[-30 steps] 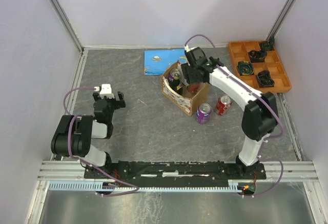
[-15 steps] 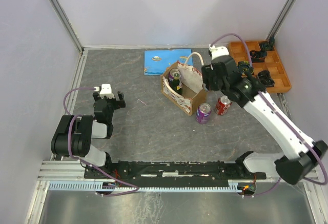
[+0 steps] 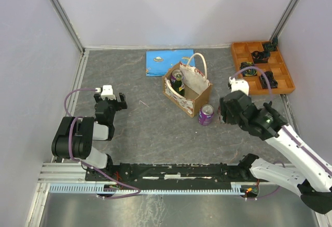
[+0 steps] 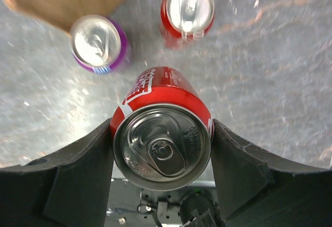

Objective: Take the beverage out of the canvas bag

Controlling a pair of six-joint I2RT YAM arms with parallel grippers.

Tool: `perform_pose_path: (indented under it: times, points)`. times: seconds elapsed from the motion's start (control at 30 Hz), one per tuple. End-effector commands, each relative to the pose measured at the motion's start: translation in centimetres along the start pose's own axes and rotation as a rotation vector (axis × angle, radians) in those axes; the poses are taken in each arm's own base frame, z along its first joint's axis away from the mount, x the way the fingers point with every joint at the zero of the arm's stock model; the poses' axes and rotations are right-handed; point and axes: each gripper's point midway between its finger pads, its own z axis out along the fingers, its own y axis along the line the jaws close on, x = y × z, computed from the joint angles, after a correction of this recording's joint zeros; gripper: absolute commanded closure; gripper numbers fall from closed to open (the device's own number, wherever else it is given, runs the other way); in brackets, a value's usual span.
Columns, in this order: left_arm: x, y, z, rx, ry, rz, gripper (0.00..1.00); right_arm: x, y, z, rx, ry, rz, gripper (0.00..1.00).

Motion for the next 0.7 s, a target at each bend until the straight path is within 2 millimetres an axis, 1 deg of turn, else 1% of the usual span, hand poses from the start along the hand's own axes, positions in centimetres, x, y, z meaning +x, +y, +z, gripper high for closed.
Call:
perform_pose_path:
  times: [0.0,0.23,0.33,0.43,0.57,0.67]
  points:
    - [-1.8,0.5,0.3,-0.026,-0.071,-0.004,0.01,2.5,-0.1,1.7,0.044,-0.010,0.089,1.00]
    - [-1.8,0.5,0.3,-0.026,-0.070,-0.004,0.01,5.0,-0.2,4.2,0.081,-0.006,0.121,1.00]
    - [-1.8,0.5,0.3,-0.025,-0.069,-0.004,0.01,6.1,0.3,5.3,0.083,0.009,0.147,1.00]
    - [-1.8,0.5,0.3,-0.027,-0.070,-0.004,0.01,7.2,1.2,6.4,0.058,0.027,0.169,1.00]
    - [-1.8,0.5,0.3,-0.027,-0.070,-0.004,0.01,8.2,1.6,7.6,0.064,0.052,0.166,1.00]
    - [-1.7,0.5,0.3,-0.026,-0.069,-0.004,0.01,8.3,1.9,8.2,0.072,0.058,0.145,1.00]
